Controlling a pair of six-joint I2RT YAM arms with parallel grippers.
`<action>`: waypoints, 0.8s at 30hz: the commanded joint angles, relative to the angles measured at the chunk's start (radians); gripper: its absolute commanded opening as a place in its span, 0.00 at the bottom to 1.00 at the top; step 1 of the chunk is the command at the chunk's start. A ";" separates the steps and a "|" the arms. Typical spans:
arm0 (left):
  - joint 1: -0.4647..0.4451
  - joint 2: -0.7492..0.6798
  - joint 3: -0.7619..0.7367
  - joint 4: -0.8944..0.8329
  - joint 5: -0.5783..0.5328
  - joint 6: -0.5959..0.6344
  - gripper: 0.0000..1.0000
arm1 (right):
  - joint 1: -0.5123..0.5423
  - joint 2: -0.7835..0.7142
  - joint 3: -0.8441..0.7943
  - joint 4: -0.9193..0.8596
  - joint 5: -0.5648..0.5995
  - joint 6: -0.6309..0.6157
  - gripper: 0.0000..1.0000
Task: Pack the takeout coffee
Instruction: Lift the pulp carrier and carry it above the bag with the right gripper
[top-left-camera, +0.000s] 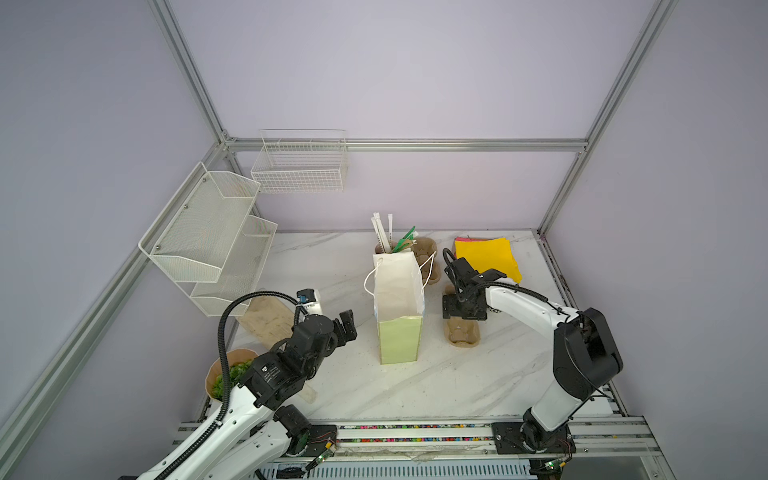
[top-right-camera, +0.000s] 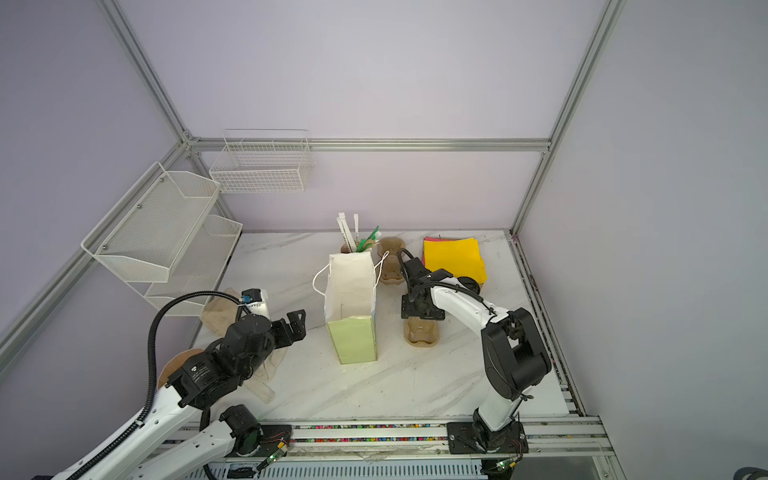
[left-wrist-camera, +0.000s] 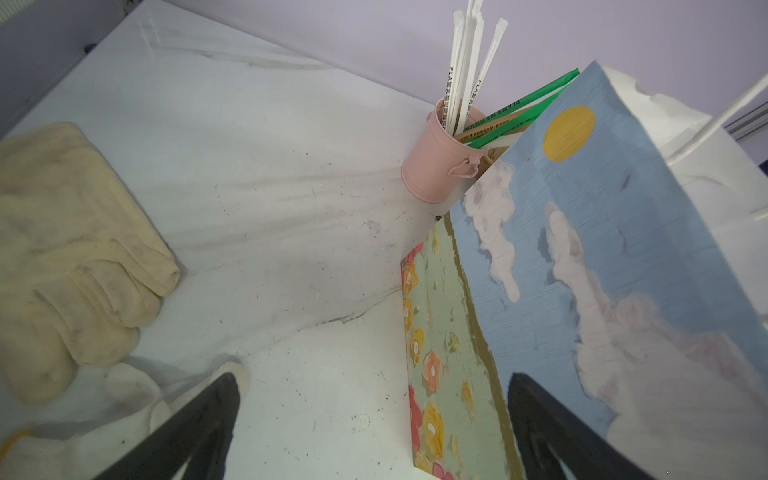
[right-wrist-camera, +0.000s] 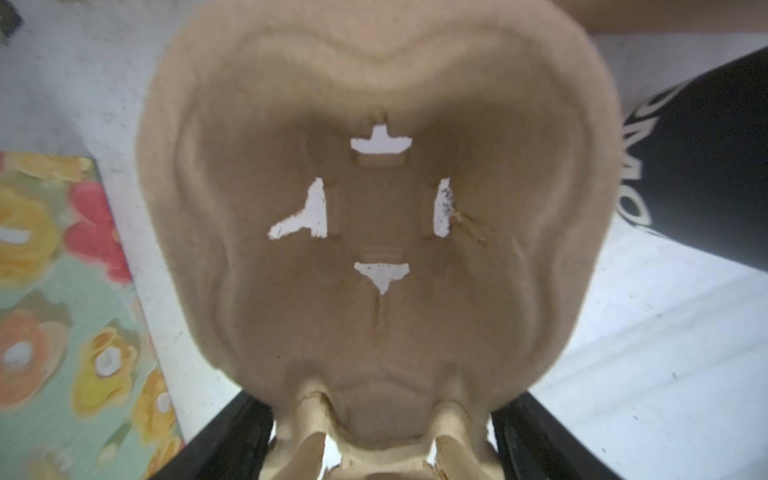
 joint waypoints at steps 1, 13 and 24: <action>0.003 0.021 -0.089 0.083 0.084 -0.109 1.00 | 0.006 -0.074 0.073 -0.098 0.057 0.023 0.82; 0.004 0.195 -0.217 0.344 0.239 -0.211 1.00 | 0.007 -0.181 0.351 -0.313 0.114 0.013 0.82; 0.004 0.405 -0.170 0.532 0.336 -0.216 1.00 | 0.038 -0.150 0.716 -0.481 0.126 -0.033 0.81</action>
